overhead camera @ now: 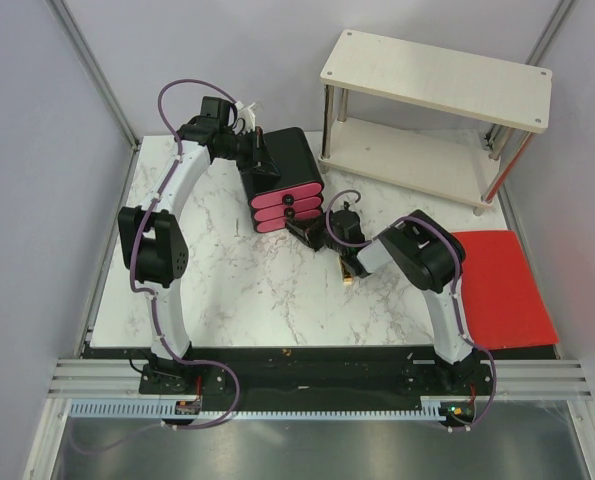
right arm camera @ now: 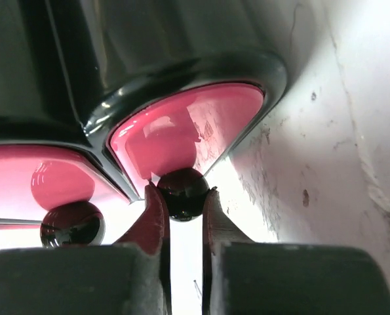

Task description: Organize the makeup

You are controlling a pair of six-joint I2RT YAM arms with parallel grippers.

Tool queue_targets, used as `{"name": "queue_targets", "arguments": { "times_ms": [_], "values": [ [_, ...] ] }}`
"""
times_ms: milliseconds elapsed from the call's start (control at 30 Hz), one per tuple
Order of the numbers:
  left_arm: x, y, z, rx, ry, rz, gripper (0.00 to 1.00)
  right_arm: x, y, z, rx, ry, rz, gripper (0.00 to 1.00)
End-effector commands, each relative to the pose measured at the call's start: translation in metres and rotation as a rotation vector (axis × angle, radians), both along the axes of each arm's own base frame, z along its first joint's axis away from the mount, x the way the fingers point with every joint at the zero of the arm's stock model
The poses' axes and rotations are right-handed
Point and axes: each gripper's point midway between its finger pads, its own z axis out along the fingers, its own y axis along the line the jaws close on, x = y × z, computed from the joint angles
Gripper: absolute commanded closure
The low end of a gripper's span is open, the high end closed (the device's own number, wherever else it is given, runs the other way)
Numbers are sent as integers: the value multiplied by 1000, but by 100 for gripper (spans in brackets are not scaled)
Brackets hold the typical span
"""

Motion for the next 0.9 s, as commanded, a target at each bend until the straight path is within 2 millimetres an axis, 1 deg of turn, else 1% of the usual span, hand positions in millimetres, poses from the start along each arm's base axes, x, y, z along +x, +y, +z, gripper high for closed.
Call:
{"name": "queue_targets", "arguments": {
  "times_ms": [0, 33, 67, 133, 167, 267, 300, 333, 367, 400, 433, 567, 633, 700, 867],
  "values": [
    [-52, 52, -123, 342, 346, 13, 91, -16, -26, -57, -143, 171, -60, 100],
    [-52, 52, -123, 341, 345, 13, 91, -21, -29, -62, -154, 194, -55, 100],
    [-52, 51, -123, 342, 344, 12, 91, -25, -28, -59, -145, 200, -45, 100],
    [-52, 51, -123, 343, 344, 12, 91, -35, -33, -63, -131, 242, -51, 100],
    [-52, 51, -124, 343, 348, 13, 91, -38, -34, -59, -121, 248, -50, 100],
    [-52, 50, -125, 338, 351, 12, 91, -51, -41, -59, -119, 288, -54, 100],
    [-51, 50, -124, 336, 350, 13, 91, -59, -45, -63, -130, 313, -54, 100],
    [-51, 50, -124, 335, 347, 12, 91, -59, -46, -56, -118, 313, -59, 100],
    [-51, 50, -125, 335, 349, 13, 91, -62, -47, -56, -120, 326, -59, 100],
    [-51, 49, -125, 334, 349, 11, 91, -69, -50, -59, -135, 358, -56, 100],
    [-51, 49, -126, 335, 352, 11, 91, -69, -49, -52, -126, 356, -52, 100],
    [-51, 48, -126, 329, 351, 8, 91, -77, -45, -45, -102, 394, -23, 100],
    [-49, 49, -126, 326, 347, 10, 91, -83, -40, -42, -76, 426, -1, 100],
    [-49, 48, -126, 325, 347, 8, 91, -85, -39, -37, -46, 453, -11, 100],
    [-48, 47, -124, 322, 342, 10, 90, -91, -42, -36, -82, 485, -4, 100]
  ]
}}
